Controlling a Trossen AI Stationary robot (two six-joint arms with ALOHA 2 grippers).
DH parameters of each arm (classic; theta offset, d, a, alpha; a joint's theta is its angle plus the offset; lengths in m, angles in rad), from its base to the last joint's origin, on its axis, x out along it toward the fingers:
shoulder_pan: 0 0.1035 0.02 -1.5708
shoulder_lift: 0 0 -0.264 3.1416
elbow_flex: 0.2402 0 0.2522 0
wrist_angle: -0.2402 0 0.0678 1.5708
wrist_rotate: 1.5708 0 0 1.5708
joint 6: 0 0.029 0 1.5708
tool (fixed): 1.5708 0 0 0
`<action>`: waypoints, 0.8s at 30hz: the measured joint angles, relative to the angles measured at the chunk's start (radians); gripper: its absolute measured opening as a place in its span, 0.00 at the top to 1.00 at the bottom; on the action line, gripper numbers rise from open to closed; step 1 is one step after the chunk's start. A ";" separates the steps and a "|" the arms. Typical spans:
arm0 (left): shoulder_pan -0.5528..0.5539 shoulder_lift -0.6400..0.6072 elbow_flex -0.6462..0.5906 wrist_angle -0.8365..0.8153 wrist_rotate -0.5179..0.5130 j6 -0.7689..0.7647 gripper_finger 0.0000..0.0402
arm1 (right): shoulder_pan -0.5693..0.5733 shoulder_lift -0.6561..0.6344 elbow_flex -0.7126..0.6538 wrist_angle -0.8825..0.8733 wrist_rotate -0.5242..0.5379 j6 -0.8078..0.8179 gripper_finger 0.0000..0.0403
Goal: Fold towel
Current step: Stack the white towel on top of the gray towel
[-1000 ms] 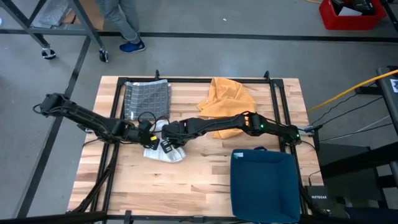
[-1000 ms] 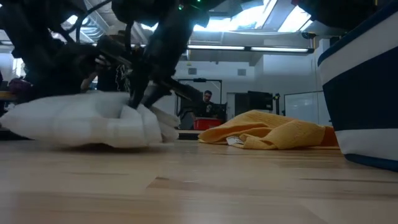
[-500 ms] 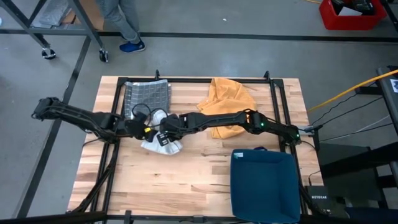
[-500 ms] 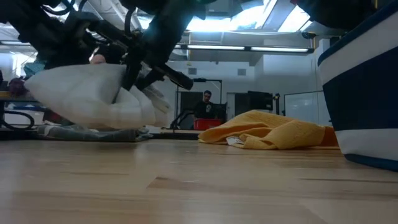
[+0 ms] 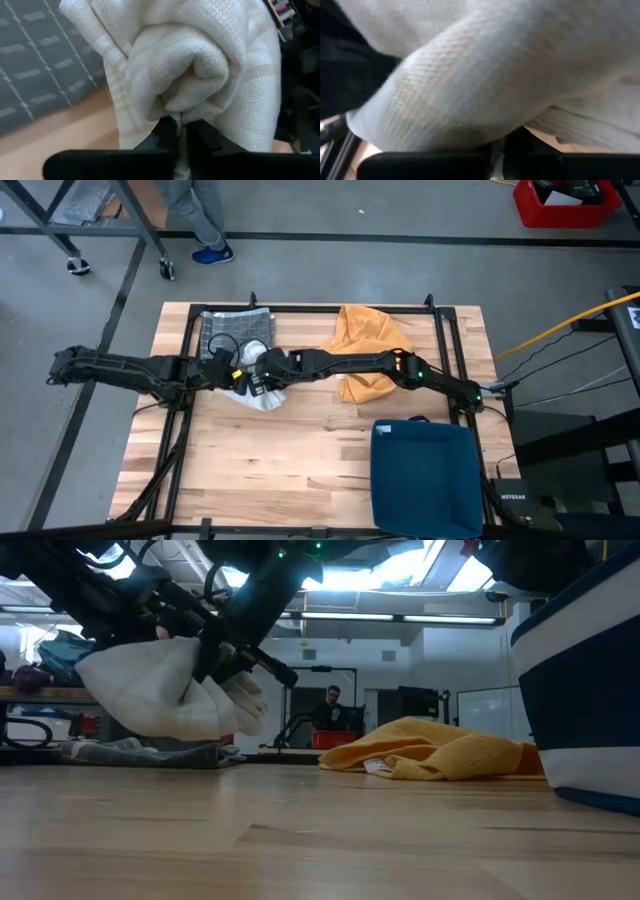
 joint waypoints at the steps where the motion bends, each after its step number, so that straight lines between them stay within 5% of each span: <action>1: 0.013 0.000 0.000 0.000 -0.009 0.012 0.98 | -0.009 0.000 0.000 0.007 0.000 0.000 0.96; 24: 0.365 -0.001 0.002 0.005 -0.148 0.225 0.98 | -0.180 0.014 0.000 0.365 -0.027 -0.024 0.97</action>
